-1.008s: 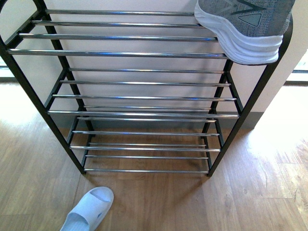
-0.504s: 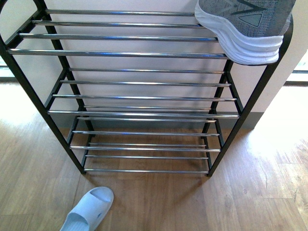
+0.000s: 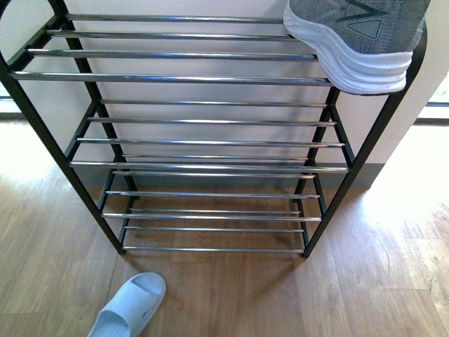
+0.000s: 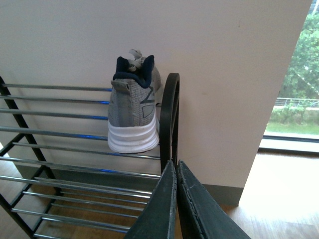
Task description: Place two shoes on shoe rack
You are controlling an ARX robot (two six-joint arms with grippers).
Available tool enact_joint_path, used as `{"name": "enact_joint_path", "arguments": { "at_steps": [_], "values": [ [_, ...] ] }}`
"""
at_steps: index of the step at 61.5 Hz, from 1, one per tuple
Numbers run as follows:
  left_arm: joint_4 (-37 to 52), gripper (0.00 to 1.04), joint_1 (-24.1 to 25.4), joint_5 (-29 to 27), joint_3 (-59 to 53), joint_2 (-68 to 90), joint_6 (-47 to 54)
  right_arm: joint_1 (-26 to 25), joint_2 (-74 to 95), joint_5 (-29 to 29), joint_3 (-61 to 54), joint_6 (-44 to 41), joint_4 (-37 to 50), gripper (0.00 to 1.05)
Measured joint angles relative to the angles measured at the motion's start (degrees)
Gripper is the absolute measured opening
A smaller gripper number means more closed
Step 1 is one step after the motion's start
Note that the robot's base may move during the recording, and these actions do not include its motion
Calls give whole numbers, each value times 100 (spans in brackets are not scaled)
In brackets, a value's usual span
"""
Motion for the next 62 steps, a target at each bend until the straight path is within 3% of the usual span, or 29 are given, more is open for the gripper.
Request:
{"name": "enact_joint_path", "arguments": {
  "at_steps": [5, 10, 16, 62],
  "values": [
    [0, 3, 0, 0, 0, 0, 0, 107, -212, 114, -122, 0, -94, 2],
    [0, 3, 0, 0, 0, 0, 0, 507, -415, 643, -216, 2, -219, 2],
    [0, 3, 0, 0, 0, 0, 2, 730, -632, 678, -299, -7, -332, 2],
    [0, 3, 0, 0, 0, 0, 2, 758, -1862, 745, -597, -11, -1117, 2]
  ]
}}
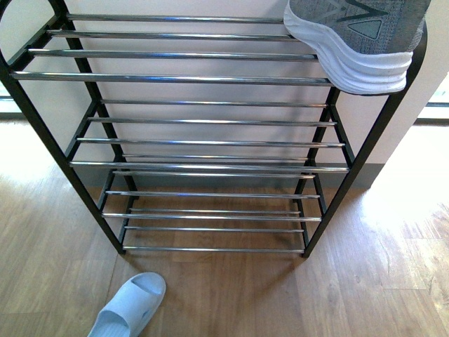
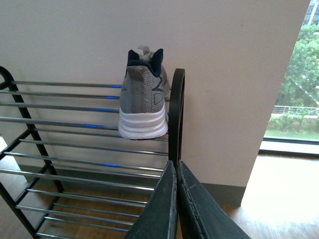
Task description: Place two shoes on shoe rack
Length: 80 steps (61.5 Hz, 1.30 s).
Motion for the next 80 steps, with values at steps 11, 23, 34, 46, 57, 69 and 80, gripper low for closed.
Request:
{"name": "enact_joint_path", "arguments": {
  "at_steps": [11, 23, 34, 46, 57, 69, 80],
  "values": [
    [0, 3, 0, 0, 0, 0, -2, 0, -852, 4, 2, 2, -1038, 2],
    [0, 3, 0, 2, 0, 2, -2, 0, -1115, 0, 2, 0, -1154, 2],
    [0, 3, 0, 0, 0, 0, -2, 0, -1126, 0, 2, 0, -1154, 2],
    [0, 3, 0, 0, 0, 0, 0, 0, -1126, 0, 2, -4, -1154, 20],
    [0, 3, 0, 0, 0, 0, 0, 0, -1126, -2, 2, -4, -1154, 51],
    [0, 3, 2, -44, 0, 0, -2, 0, -1130, -22, 2, -4, -1154, 90],
    [0, 3, 2, -2, 0, 2, -2, 0, -1130, -13, 2, -4, -1154, 95]
  ]
}}
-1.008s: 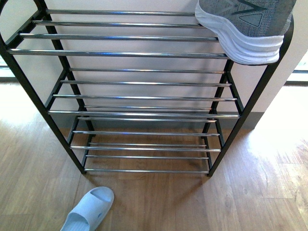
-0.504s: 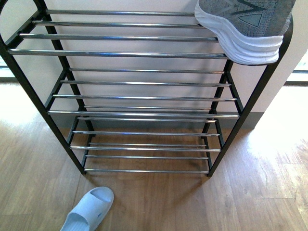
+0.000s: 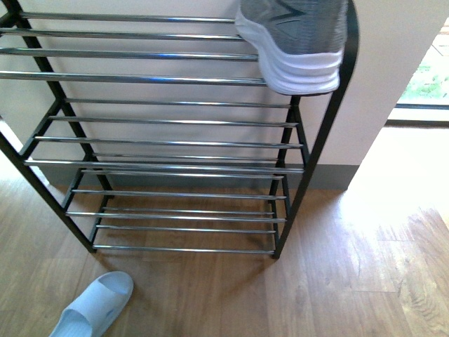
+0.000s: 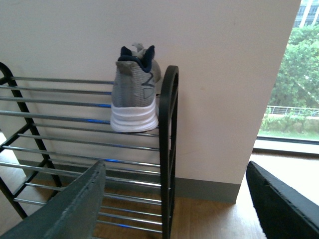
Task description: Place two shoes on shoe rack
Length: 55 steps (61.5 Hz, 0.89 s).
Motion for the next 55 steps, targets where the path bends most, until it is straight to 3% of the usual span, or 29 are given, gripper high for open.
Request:
{"name": "enact_joint_path", "arguments": {
  "at_steps": [46, 51, 55],
  "values": [
    [0, 3, -15, 2, 0, -13, -2, 2, 0, 24, 0, 2, -11, 95],
    [20, 3, -37, 603, 28, 68, -120, 2, 0, 26, 0, 2, -11, 95],
    [-17, 3, -411, 601, 256, 326, -328, 2, 0, 22, 0, 2, -11, 95]
  ]
}}
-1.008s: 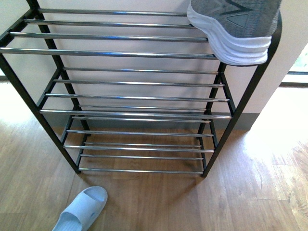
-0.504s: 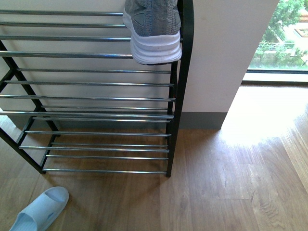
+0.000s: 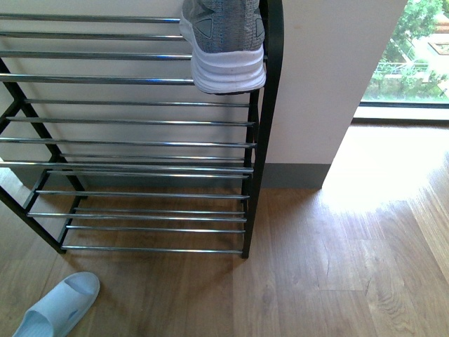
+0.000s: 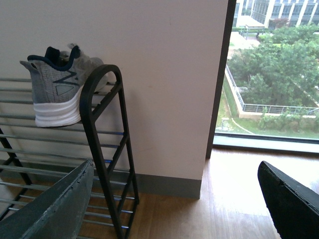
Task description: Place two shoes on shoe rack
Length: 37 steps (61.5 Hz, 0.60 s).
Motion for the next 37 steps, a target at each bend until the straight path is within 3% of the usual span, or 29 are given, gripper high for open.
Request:
{"name": "enact_joint_path", "arguments": {
  "at_steps": [7, 16, 23, 37],
  "values": [
    [-208, 3, -1104, -326, 881, 782, -835, 0, 0, -9, 0, -2, 0, 95],
    [-634, 3, -2142, -732, 2081, 1711, -2041, 0, -2, -9, 0, -2, 0, 95],
    [-826, 3, -2420, -839, 2800, 2186, -2640, 0, 0, -9, 0, 0, 0, 95],
    [-1176, 3, -2393, -835, 4083, 3355, -3615, 0, -2, -9, 0, -2, 0, 95]
  ]
}}
